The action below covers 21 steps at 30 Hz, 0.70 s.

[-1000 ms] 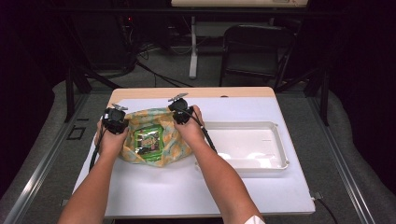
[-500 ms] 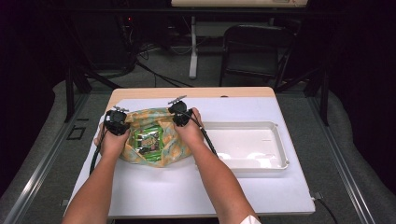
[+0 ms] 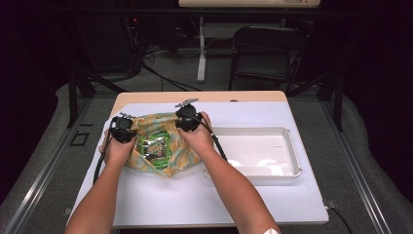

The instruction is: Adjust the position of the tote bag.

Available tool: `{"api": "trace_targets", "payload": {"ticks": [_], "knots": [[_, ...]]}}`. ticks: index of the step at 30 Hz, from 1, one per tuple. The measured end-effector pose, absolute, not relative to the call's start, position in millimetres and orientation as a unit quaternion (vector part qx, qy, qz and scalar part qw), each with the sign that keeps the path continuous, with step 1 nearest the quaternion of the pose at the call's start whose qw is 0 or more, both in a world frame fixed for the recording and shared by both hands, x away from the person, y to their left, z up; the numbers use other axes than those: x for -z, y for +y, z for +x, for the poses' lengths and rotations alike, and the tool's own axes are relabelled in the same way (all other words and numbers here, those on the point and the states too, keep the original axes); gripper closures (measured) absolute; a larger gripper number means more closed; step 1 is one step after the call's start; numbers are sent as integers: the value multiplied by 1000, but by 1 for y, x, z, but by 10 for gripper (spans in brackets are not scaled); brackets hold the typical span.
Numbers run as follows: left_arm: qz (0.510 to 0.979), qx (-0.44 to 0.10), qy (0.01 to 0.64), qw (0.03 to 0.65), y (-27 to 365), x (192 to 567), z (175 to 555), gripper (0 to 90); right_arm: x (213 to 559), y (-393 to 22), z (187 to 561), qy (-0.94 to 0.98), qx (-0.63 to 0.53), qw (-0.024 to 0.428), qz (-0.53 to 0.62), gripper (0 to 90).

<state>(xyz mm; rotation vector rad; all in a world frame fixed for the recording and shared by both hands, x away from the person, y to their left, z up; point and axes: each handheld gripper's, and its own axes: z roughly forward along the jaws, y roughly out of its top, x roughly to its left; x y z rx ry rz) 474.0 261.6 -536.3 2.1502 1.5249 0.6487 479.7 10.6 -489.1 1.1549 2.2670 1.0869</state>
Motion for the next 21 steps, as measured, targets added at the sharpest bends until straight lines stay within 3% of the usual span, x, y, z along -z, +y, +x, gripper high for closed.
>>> {"api": "trace_targets", "payload": {"ticks": [7, 12, 21], "knots": [[774, -235, 549, 210, 259, 536, 474, 892, 468, 16, 457, 809, -415, 189, 370, 646], [774, -235, 549, 210, 259, 537, 474, 892, 463, 24, 444, 811, -419, 216, 348, 639], [775, -235, 548, 210, 260, 536, 474, 893, 451, 16, 442, 794, -440, 221, 357, 640]]}}
